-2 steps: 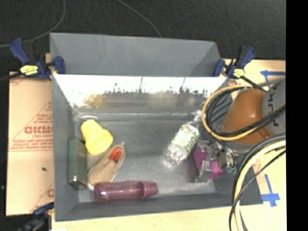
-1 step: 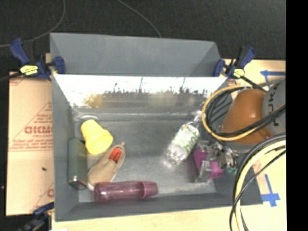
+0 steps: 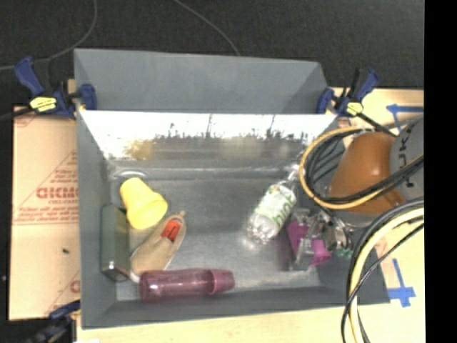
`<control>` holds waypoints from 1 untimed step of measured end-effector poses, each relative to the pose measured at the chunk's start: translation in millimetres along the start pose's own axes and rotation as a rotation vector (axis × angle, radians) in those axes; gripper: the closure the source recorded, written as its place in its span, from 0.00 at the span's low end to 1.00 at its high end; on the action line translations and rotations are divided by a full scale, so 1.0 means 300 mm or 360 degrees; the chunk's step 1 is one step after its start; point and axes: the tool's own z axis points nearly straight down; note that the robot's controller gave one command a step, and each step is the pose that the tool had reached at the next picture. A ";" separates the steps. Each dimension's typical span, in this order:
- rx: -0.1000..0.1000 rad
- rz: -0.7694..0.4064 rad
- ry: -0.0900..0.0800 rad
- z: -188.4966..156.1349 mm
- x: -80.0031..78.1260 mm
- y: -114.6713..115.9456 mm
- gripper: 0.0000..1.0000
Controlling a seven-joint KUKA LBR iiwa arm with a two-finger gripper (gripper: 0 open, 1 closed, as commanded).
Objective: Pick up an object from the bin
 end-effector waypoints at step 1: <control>0.0000 -0.0002 0.0000 0.000 0.000 0.000 1.00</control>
Offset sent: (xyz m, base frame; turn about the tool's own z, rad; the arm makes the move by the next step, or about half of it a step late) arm 0.0000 0.0000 0.0000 0.0000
